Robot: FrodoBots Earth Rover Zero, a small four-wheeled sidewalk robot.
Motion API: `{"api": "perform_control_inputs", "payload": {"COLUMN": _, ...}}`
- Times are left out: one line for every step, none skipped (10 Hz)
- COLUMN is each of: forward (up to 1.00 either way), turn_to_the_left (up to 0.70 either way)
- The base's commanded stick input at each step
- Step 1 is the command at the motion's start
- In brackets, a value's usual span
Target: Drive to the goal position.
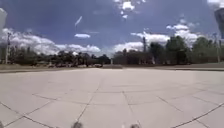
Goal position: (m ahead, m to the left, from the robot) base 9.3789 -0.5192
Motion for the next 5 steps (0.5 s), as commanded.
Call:
{"api": "perform_control_inputs", "payload": {"forward": 0.7, "turn_to_the_left": 0.0}}
{"api": "perform_control_inputs", "payload": {"forward": 0.7, "turn_to_the_left": 0.0}}
{"api": "perform_control_inputs", "payload": {"forward": 0.7, "turn_to_the_left": 0.0}}
{"api": "perform_control_inputs", "payload": {"forward": 0.7, "turn_to_the_left": 0.0}}
{"api": "perform_control_inputs", "payload": {"forward": 0.7, "turn_to_the_left": 0.0}}
